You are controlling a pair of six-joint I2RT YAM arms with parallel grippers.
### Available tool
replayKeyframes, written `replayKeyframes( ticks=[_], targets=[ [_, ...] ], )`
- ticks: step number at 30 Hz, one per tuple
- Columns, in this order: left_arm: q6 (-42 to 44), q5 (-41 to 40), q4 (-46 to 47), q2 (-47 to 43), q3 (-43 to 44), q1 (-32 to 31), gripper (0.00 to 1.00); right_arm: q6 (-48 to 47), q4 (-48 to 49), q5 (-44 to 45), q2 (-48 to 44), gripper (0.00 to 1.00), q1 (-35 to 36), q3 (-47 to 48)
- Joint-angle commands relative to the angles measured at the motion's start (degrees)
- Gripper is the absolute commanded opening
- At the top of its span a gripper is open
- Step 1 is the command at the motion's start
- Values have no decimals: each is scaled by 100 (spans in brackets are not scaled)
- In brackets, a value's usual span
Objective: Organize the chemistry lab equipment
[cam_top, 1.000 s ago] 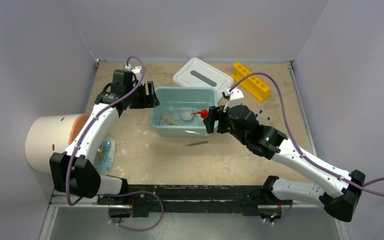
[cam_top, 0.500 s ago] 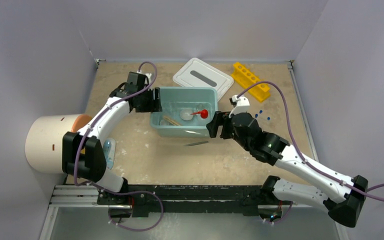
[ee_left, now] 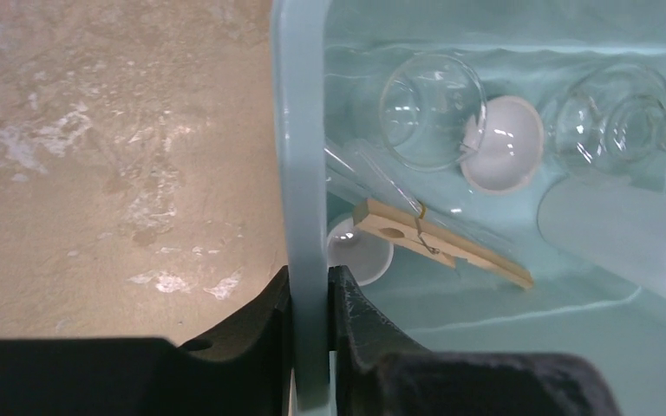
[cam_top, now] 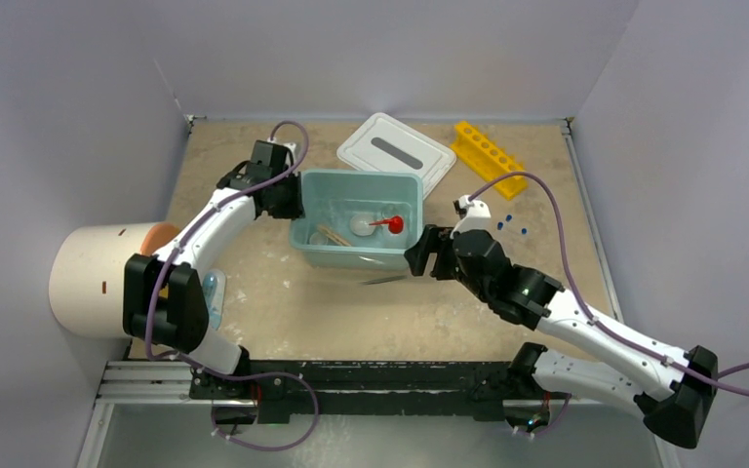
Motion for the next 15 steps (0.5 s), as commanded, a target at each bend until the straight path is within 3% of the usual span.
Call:
replayKeyframes(
  ticks=[1, 3, 6, 11, 15],
  targets=[
    [99, -523, -19, -78, 168, 35, 6, 341, 92, 135, -181, 81, -39, -82],
    [77, -665, -37, -138, 126, 43, 0, 426, 37, 184, -196, 81, -34, -141],
    [-41, -672, -14, -246, -10, 174, 0, 551, -12, 252, -216, 81, -37, -239],
    [-383, 5, 124, -476, -428, 900, 0, 671, -2, 225, -220, 81, -43, -444],
    [-537, -161, 204, -725, -647, 1130, 0, 670, 190, 45, -206, 81, -40, -695]
  ],
)
